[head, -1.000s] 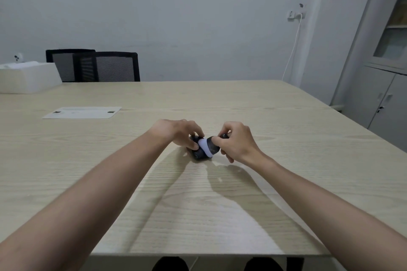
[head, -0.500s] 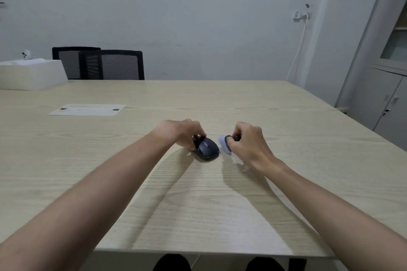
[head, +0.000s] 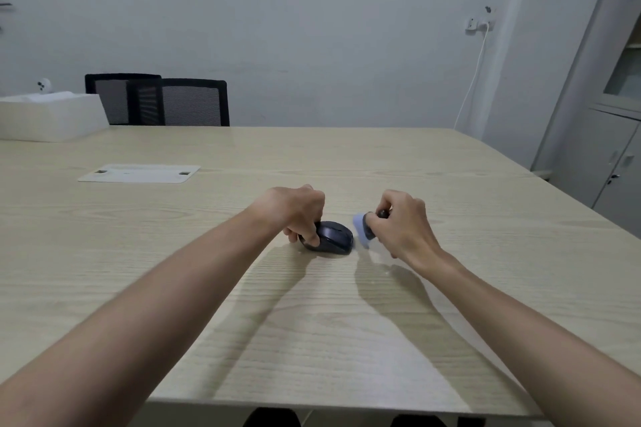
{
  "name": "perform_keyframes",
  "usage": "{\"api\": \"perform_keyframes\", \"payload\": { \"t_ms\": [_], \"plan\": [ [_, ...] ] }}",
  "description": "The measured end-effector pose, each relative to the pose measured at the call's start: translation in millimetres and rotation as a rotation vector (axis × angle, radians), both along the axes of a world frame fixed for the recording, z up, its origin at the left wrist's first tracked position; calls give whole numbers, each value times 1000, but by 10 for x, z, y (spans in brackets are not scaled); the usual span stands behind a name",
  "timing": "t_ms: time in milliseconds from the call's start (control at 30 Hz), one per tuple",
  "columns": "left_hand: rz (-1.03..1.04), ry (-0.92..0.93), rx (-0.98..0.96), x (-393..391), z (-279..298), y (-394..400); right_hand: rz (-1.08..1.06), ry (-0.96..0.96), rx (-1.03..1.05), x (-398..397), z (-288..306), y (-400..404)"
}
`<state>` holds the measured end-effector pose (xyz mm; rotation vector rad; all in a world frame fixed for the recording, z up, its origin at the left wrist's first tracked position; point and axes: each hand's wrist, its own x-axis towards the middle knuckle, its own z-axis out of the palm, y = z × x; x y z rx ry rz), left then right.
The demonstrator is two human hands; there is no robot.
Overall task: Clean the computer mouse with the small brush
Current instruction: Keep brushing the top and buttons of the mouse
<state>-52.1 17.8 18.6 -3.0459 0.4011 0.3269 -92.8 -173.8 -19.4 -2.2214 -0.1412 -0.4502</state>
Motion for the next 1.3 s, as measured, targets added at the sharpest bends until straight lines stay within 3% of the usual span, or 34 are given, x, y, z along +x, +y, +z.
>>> {"api": "perform_keyframes", "payload": {
  "t_ms": [133, 667, 900, 1067, 1167, 1300],
  "plan": [
    [26, 4, 27, 5, 26, -48, 95, 89, 121, -121, 44, 160],
    [66, 8, 22, -14, 14, -53, 26, 168, 50, 80, 128, 70],
    [57, -88, 56, -35, 35, -108, 75, 219, 151, 7, 181, 170],
    [112, -39, 0, -83, 64, -148, 28, 189, 35, 103, 169, 51],
    [125, -29, -26, -62, 100, -203, 55, 153, 99, 67, 239, 109],
    [161, 41, -54, -26, 87, -188, 80, 241, 179, 54, 192, 184]
  ]
}}
